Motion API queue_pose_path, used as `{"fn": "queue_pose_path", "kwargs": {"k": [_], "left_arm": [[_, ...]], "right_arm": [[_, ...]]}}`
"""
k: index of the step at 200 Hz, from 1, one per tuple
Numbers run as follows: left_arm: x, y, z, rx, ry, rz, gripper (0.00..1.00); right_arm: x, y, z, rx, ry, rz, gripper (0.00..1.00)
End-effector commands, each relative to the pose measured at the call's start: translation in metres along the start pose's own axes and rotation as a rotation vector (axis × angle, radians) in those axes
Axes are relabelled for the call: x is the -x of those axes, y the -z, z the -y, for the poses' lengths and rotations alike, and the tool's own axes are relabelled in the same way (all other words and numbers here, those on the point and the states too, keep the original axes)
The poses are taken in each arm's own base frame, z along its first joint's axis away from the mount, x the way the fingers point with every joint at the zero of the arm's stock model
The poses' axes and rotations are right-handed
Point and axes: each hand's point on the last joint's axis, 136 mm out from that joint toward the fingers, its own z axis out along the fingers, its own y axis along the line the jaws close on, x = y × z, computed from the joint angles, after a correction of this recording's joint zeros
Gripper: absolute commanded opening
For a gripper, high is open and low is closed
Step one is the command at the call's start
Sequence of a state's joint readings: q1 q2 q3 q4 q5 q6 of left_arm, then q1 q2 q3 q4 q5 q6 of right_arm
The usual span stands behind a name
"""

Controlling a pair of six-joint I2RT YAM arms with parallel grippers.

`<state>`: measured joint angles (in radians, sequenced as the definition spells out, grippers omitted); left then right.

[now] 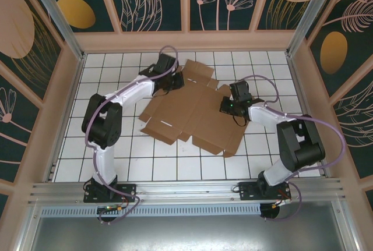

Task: Fold the paper box

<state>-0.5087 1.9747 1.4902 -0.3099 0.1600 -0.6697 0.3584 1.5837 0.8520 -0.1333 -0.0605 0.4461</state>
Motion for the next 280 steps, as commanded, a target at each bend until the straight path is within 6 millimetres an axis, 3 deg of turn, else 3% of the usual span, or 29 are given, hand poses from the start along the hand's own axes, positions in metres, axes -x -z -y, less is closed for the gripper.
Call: {"fn": "queue_pose_path", "kwargs": {"k": [1, 24, 68, 91, 126, 162, 187, 211, 231, 251, 280], "left_arm": [[-0.049, -0.019, -0.038, 0.05, 0.099, -0.12, 0.0], [-0.055, -0.026, -0.051, 0.099, 0.107, -0.136, 0.0], [-0.036, -0.051, -0.073, 0.187, 0.096, -0.127, 0.0], [-0.028, -0.072, -0.094, 0.203, 0.131, -0.149, 0.0], [-0.012, -0.086, -0.097, 0.217, 0.079, -0.157, 0.0], [-0.004, -0.101, -0.073, 0.14, 0.051, -0.183, 0.0], [-0.013, -0.107, -0.037, 0.09, -0.034, -0.209, 0.0], [-0.024, -0.104, -0.014, 0.023, -0.05, -0.227, 0.0], [-0.016, -0.085, -0.004, -0.026, -0.062, -0.18, 0.0], [0.005, -0.056, 0.002, -0.052, -0.06, -0.1, 0.0], [0.037, -0.016, 0.003, -0.101, 0.003, 0.013, 0.0]], "right_arm": [[0.001, -0.008, 0.024, -0.141, 0.045, -0.014, 0.04], [-0.011, -0.02, 0.035, -0.181, 0.054, -0.05, 0.0], [-0.054, -0.03, 0.036, -0.16, 0.064, -0.153, 0.0], [-0.088, -0.034, 0.015, -0.096, 0.102, -0.236, 0.0], [-0.135, -0.031, -0.025, -0.004, 0.17, -0.322, 0.01], [-0.162, -0.033, -0.078, 0.153, 0.208, -0.388, 0.02], [-0.17, -0.048, -0.125, 0.268, 0.243, -0.427, 0.06], [-0.168, -0.057, -0.171, 0.413, 0.237, -0.446, 0.09], [-0.143, -0.031, -0.201, 0.566, 0.24, -0.356, 0.13], [-0.106, 0.002, -0.201, 0.648, 0.213, -0.226, 0.22], [-0.052, 0.042, -0.174, 0.679, 0.151, -0.058, 0.34]]}}
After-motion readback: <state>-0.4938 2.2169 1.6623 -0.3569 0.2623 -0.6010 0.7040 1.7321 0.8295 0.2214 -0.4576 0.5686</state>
